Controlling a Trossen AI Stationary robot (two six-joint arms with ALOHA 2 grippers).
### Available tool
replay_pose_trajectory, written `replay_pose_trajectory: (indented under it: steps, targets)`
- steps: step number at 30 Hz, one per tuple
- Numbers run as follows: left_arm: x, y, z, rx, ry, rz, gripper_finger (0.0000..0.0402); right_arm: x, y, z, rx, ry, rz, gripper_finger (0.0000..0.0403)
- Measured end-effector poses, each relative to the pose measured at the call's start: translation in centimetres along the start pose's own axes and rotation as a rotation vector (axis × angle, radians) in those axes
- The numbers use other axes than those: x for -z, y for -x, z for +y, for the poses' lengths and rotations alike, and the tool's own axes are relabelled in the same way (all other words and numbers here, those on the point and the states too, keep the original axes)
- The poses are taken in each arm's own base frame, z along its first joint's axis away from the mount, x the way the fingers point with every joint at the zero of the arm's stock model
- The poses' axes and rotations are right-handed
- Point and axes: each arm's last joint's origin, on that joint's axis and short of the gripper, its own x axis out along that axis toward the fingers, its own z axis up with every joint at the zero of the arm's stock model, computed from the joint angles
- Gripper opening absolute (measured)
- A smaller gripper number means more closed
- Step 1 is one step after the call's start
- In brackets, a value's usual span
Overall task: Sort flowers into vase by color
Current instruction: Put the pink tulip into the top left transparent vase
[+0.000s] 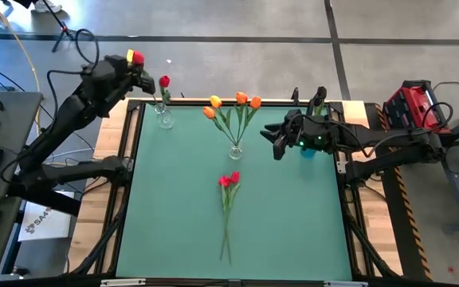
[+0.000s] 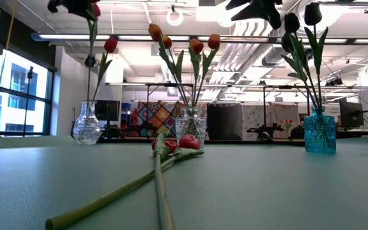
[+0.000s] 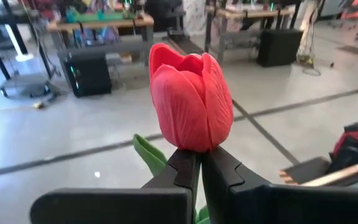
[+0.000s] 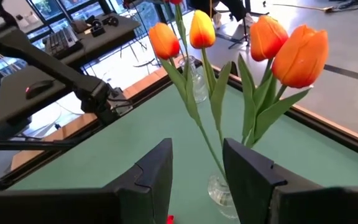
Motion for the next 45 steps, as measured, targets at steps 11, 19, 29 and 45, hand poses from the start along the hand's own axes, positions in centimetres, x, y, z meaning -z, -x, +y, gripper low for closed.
replay_pose_trajectory:
  steps: [11,19,29,45]
  targets:
    - [2.0,-4.4,0.0,0.005,0.022,0.217,0.0,0.1,0.0,0.0,0.004,0.007,0.007,0.013]
    - [3.3,-5.8,0.3,-0.03,0.091,0.336,0.0022,0.2,0.0,-0.1,0.011,0.008,0.02,0.013]
    - [3.4,-5.5,0.9,0.005,0.135,0.37,0.012,0.3,0.0,-0.2,0.017,-0.008,0.032,0.013]
    - [1.2,2.7,2.7,0.126,0.124,0.121,0.0138,9.7,-8.1,1.7,0.212,-0.348,0.396,0.013]
